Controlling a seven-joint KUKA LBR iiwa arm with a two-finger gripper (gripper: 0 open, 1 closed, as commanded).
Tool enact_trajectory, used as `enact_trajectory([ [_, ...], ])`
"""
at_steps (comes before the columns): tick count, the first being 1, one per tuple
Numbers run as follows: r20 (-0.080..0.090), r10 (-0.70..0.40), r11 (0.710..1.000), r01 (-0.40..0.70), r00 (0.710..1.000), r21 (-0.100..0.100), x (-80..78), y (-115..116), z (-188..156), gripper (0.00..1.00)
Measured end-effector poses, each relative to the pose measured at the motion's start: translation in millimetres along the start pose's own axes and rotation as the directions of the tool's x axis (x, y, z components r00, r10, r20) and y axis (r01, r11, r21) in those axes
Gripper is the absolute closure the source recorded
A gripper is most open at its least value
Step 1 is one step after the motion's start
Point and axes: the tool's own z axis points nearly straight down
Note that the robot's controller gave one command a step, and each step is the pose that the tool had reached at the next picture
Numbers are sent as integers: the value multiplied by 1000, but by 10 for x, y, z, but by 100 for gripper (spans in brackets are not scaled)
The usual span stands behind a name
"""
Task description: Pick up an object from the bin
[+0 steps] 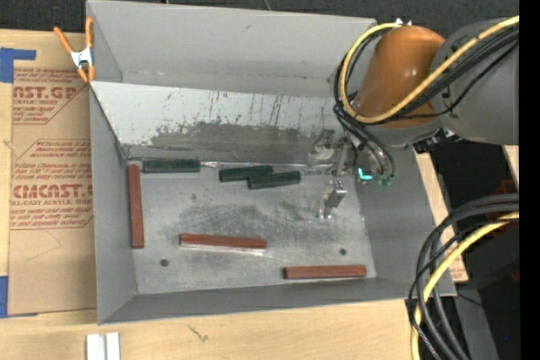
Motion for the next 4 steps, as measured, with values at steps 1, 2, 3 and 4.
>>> enact_trajectory([
  [1,7,0,1000,0,1000,1,-20,0,-39,0],
  [2,12,118,993,-118,993,-2,-89,384,567,100],
  [3,12,118,993,-118,993,-2,-89,384,567,100],
  [4,8,117,993,-117,993,-1,98,436,-732,100],
])
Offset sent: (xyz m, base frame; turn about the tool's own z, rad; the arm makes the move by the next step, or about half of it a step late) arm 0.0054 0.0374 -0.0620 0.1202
